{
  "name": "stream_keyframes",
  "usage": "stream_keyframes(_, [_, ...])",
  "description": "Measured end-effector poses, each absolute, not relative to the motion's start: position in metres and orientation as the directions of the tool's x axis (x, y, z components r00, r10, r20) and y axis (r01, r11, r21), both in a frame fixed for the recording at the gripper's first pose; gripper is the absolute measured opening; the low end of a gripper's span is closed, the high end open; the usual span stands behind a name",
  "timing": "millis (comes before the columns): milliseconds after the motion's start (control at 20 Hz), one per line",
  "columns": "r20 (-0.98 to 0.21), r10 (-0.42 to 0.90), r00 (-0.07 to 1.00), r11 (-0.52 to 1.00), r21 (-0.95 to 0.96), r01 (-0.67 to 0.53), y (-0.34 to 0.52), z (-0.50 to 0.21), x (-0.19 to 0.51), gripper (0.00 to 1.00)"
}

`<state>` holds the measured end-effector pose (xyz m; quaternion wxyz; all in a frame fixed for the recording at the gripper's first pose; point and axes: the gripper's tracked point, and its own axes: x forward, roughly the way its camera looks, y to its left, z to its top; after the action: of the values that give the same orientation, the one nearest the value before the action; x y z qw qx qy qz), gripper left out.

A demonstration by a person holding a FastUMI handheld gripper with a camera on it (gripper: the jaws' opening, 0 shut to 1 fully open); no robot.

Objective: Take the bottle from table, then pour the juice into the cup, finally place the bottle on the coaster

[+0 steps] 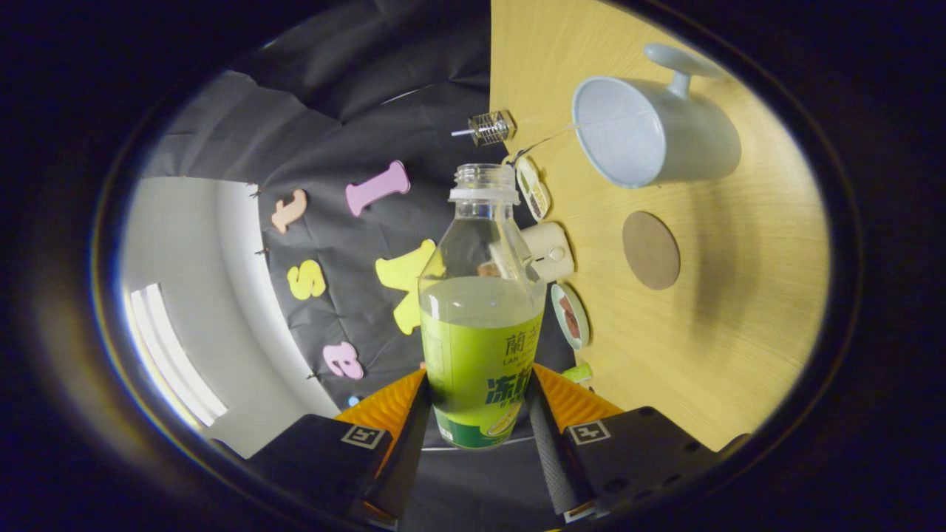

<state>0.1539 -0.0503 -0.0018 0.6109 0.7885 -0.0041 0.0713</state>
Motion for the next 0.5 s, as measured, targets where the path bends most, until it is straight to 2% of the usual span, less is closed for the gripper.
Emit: stream_keyframes(500, [0.122,0.088,0.989,-0.289,0.953,-0.092,-0.0503,0.0022,0.1545,0.75])
